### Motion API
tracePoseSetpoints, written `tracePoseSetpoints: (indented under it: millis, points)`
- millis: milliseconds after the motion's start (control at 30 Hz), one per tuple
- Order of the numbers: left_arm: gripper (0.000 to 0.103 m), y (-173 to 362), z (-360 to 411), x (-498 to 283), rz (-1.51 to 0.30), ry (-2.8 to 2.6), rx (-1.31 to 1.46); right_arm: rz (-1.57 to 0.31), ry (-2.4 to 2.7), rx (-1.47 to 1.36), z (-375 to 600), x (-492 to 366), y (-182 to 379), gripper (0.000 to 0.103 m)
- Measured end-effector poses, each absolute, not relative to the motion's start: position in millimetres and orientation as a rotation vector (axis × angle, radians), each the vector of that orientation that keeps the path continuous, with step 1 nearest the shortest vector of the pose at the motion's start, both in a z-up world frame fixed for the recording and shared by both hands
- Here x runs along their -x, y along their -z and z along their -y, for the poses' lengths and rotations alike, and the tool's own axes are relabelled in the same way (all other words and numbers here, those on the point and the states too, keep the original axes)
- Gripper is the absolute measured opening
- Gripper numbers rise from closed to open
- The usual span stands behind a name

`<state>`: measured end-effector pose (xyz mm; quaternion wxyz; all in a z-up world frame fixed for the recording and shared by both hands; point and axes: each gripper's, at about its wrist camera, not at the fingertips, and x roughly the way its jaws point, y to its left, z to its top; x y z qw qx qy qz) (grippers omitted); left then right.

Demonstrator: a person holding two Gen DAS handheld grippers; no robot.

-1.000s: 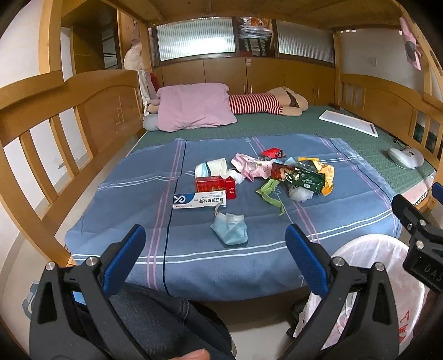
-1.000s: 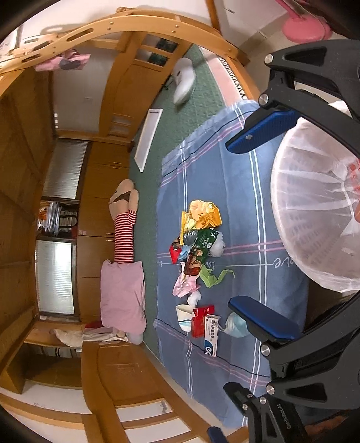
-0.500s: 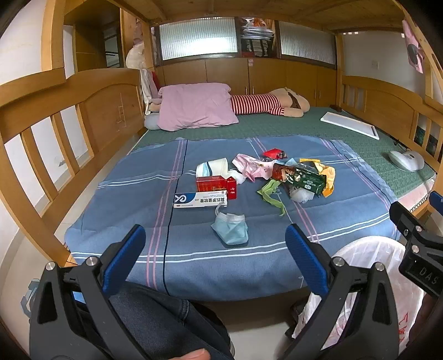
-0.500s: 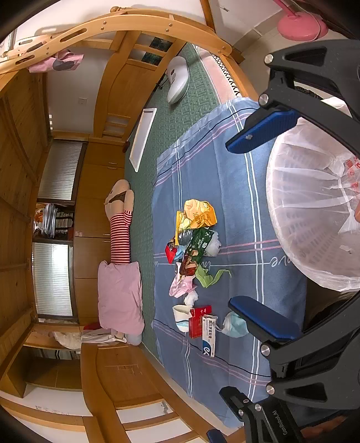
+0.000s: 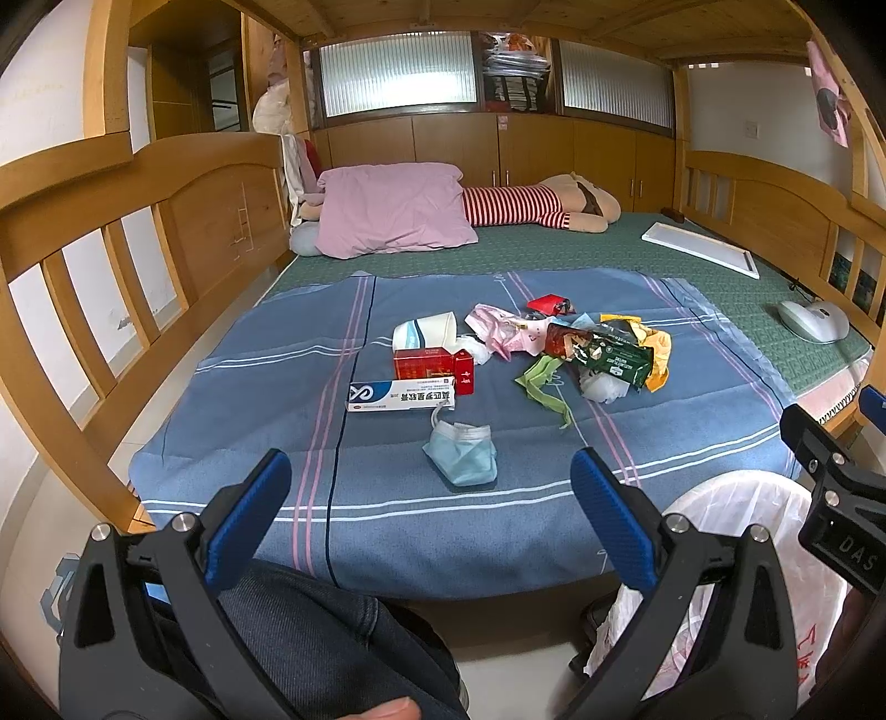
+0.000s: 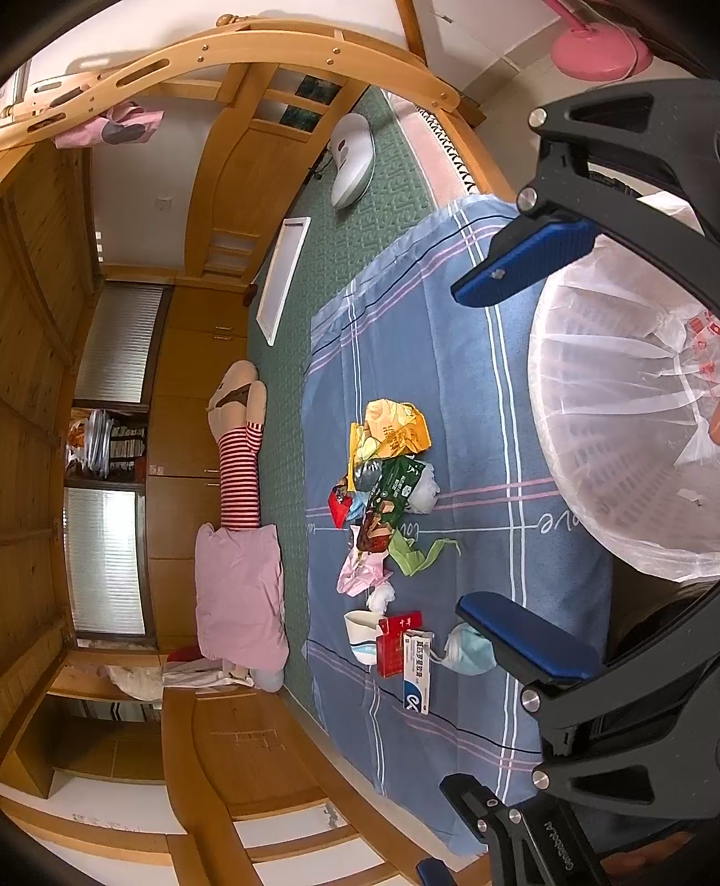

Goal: Collect trash

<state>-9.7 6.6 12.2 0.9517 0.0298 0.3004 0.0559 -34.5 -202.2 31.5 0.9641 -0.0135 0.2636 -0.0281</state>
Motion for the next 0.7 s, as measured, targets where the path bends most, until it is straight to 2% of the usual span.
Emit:
tracePoseSetpoints:
  millis: [700]
  points:
    - [0.1, -12.0, -6.7, 9.7, -0.61, -0.114, -0.059, -0.535, 0.065, 0.017, 207.2, 36.7, -26.8, 0.101]
